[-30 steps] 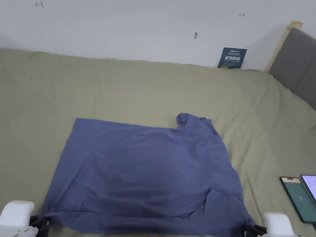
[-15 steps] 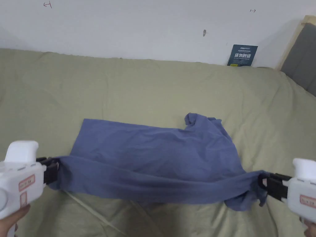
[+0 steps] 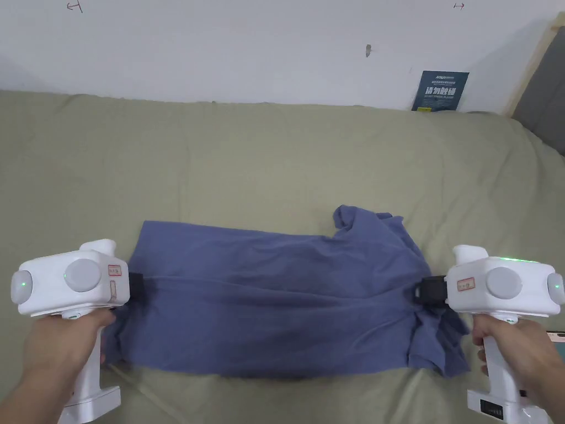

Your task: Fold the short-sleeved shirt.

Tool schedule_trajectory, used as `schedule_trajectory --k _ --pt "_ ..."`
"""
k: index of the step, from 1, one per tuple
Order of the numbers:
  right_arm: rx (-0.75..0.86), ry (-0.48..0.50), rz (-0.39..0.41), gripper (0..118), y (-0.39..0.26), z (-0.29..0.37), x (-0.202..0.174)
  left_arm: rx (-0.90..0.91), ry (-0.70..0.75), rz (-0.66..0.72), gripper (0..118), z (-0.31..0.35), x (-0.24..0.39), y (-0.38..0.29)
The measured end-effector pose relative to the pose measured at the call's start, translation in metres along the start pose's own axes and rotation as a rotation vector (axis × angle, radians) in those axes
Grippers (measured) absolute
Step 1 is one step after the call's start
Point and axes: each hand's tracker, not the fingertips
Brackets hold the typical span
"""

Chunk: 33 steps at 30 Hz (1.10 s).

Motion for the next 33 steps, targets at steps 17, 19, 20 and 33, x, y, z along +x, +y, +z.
schedule_trajectory --k 17,19,20,33 --pt "0.557 0.012 -0.065 0 -0.265 0.174 -0.067 0.442 0.002 -0.006 0 0.166 -0.048 -0.224" --pt "0.534 0.049 -0.078 0 -0.273 0.174 -0.071 0.385 -0.079 -0.065 0 0.171 -0.044 -0.221" --pt "0.522 0.036 -0.09 0 -0.273 0.173 -0.071 0.375 -0.062 -0.052 0 0.17 -0.044 -0.215" --pt "0.488 0.065 -0.068 0 -0.266 0.177 -0.069 0.297 0.086 -0.042 118 0.059 -0.066 -0.126"
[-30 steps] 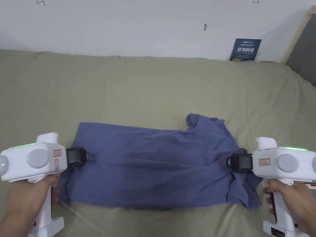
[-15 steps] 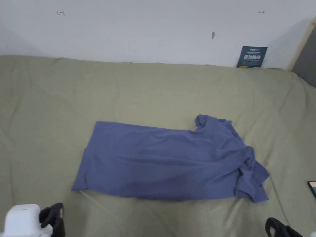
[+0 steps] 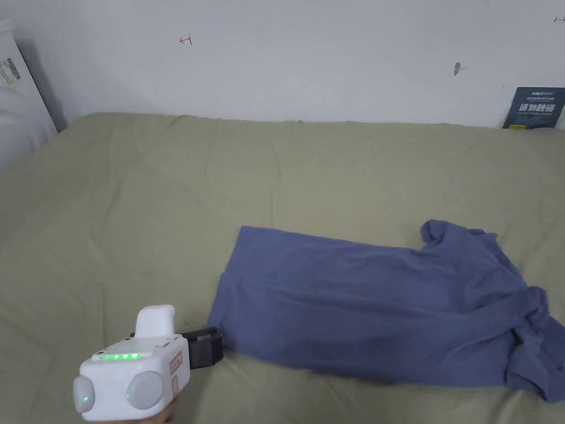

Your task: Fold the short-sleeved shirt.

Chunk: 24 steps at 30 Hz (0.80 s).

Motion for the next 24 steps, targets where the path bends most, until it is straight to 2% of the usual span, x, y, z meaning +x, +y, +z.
schedule_trajectory --k 3,5,6,7,8,10,11,12,14,18,22,23,24 --pt "-0.012 -0.004 0.014 0 0.003 -0.003 0.0 -0.086 0.057 -0.027 114 -0.054 -0.001 0.006" --pt "-0.021 -0.011 0.018 0 0.005 -0.005 0.0 -0.155 0.002 -0.034 106 -0.073 0.01 0.004" --pt "-0.024 -0.012 0.017 0 0.006 -0.007 0.0 -0.186 -0.008 -0.059 106 -0.074 0.019 -0.002" --pt "-0.026 -0.012 0.014 0 0.008 -0.008 0.003 -0.186 0.023 -0.11 106 -0.077 0.031 -0.005" --pt "-0.028 -0.014 0.013 0 0.009 -0.01 0.003 -0.122 0.082 -0.163 99 -0.071 0.04 -0.005" --pt "-0.033 -0.019 0.014 0 0.011 -0.015 0.004 -0.114 -0.016 -0.111 69 -0.063 0.044 -0.007" --pt "-0.037 -0.018 0.01 0 0.014 -0.018 0.005 -0.117 -0.031 -0.094 50 -0.061 0.047 -0.007" --pt "-0.043 -0.016 0.005 0 0.016 -0.021 0.005 -0.116 -0.024 -0.125 34 -0.059 0.049 -0.007" --pt "-0.047 -0.01 -0.001 0 0.02 -0.028 0.005 -0.142 -0.053 -0.105 2 -0.064 0.046 -0.001" --pt "-0.055 -0.008 0.011 0 0.033 -0.044 0.005 -0.067 -0.113 0.032 2 -0.037 0.028 0.01" --pt "-0.083 -0.035 0.048 0 0.046 -0.07 0.013 -0.027 -0.141 0.022 1 -0.016 0.028 0.015" --pt "-0.086 -0.049 0.056 3 0.048 -0.079 0.017 -0.027 -0.151 0.015 1 -0.013 0.029 0.018" --pt "-0.095 -0.056 0.057 21 0.051 -0.09 0.022 -0.023 -0.158 0.008 1 -0.011 0.031 0.02"
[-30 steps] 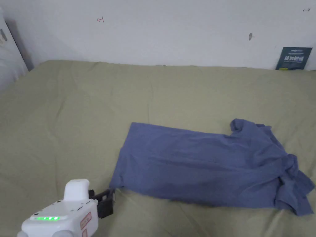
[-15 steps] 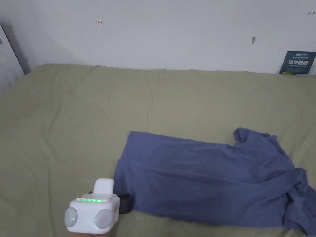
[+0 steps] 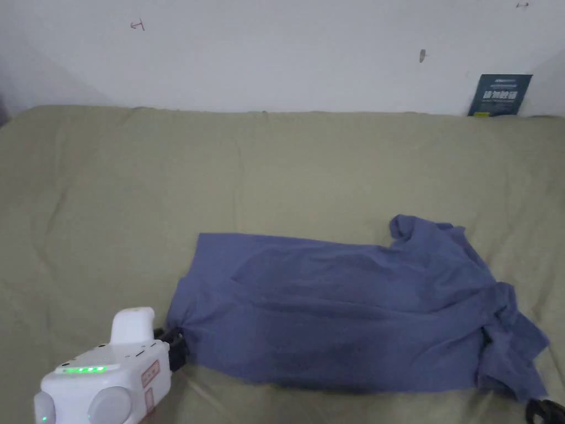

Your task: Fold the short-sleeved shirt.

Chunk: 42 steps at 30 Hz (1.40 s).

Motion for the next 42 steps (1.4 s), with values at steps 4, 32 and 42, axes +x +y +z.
schedule_trajectory --k 4,32,42 --pt "-0.127 -0.014 0.009 118 0.011 -0.052 0.022 0.006 -0.004 -0.028 1 0.003 0.008 0.004" --pt "-0.269 0.119 -0.125 6 0.069 0.002 0.058 -0.068 -0.144 0.067 0 0.11 -0.013 -0.005" --pt "-0.308 0.017 -0.162 75 -0.02 -0.025 0.074 -0.178 -0.079 0.121 69 0.073 -0.041 -0.072"
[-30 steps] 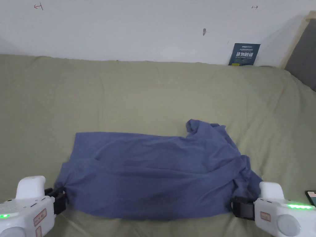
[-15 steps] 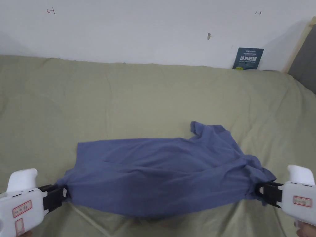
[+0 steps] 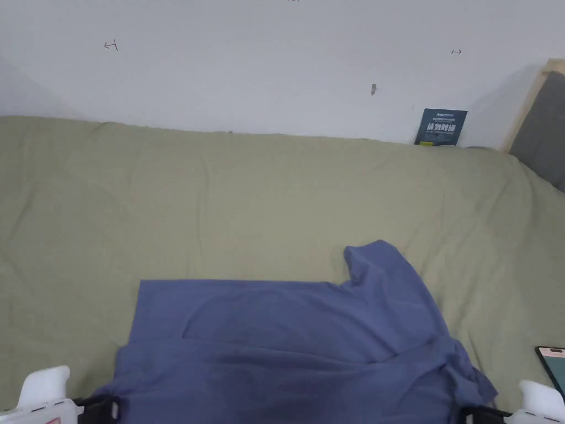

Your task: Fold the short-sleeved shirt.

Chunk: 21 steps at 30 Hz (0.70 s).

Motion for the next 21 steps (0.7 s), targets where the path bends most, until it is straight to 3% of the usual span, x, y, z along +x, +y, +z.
schedule_trajectory --k 1,2,3,7,8,11,12,13,14,15,16,17,18,21 --pt "0.032 -0.027 0.005 103 -0.002 0.008 -0.002 0.024 -0.014 -0.008 110 0.006 -0.002 -0.002" --pt "0.067 0.009 0.003 115 -0.004 0.017 -0.003 0.04 -0.028 -0.025 116 0.015 0.0 -0.005" --pt "0.111 0.039 0.005 115 -0.006 0.031 -0.008 0.148 -0.054 -0.089 115 0.03 0.003 -0.012" --pt "0.291 0.012 0.086 115 -0.02 0.084 -0.037 0.293 0.025 -0.164 118 0.052 0.018 -0.015" --pt "0.331 0.022 0.11 114 -0.025 0.092 -0.045 0.319 0.031 -0.181 118 0.102 0.025 -0.025" --pt "0.374 0.085 0.131 112 -0.036 0.11 -0.064 0.452 0.114 -0.251 118 0.133 0.04 -0.036" --pt "0.373 0.15 0.108 106 -0.039 0.112 -0.068 0.461 0.12 -0.271 117 0.128 0.049 -0.035" --pt "0.381 0.184 0.081 84 -0.04 0.113 -0.071 0.428 0.091 -0.272 115 0.129 0.051 -0.033" --pt "0.382 0.18 0.078 30 -0.04 0.111 -0.076 0.404 0.051 -0.272 99 0.128 0.053 -0.031" --pt "0.38 0.14 0.095 0 -0.04 0.107 -0.084 0.382 0.019 -0.25 61 0.125 0.055 -0.026" --pt "0.405 0.12 0.121 0 -0.042 0.105 -0.089 0.362 0.045 -0.24 2 0.112 0.055 -0.018" --pt "0.381 0.179 0.149 0 -0.038 0.101 -0.092 0.363 0.07 -0.184 0 0.103 0.057 -0.018" --pt "0.345 0.206 0.15 0 -0.036 0.096 -0.096 0.348 0.049 -0.261 0 0.093 0.057 -0.01" --pt "0.329 0.202 0.154 0 -0.029 0.084 -0.103 0.289 0.058 -0.276 0 0.049 0.049 0.02"
